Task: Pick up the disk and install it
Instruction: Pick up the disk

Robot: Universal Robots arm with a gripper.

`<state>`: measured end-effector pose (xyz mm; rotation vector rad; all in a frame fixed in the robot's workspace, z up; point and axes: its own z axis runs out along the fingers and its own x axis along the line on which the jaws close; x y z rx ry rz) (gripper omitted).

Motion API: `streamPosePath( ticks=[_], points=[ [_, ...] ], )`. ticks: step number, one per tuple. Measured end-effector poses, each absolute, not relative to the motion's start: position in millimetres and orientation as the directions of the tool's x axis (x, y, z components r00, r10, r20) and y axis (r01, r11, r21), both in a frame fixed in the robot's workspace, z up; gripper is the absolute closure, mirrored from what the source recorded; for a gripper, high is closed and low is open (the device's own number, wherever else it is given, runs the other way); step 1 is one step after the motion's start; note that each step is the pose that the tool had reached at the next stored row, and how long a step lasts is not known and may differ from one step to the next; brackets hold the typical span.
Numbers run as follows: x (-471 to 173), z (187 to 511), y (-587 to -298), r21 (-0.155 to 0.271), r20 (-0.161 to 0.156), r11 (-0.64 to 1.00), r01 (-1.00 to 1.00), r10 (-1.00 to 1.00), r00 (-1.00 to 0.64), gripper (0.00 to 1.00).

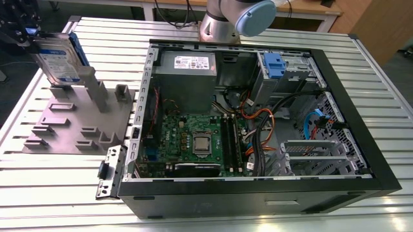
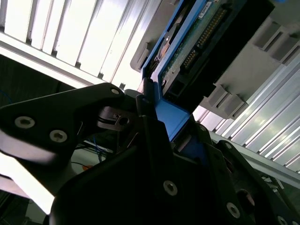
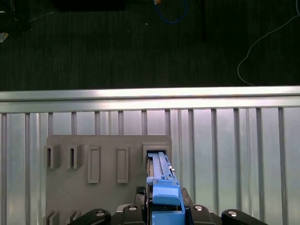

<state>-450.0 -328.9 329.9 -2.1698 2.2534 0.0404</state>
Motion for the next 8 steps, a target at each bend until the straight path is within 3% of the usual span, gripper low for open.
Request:
streamPosePath(
  ticks=[8],
  points=[
    [-449.9, 331.3, -328.8, 0.009, -0.027, 0.038, -0.999, -0.999, -0.038, 0.64]
  ],
)
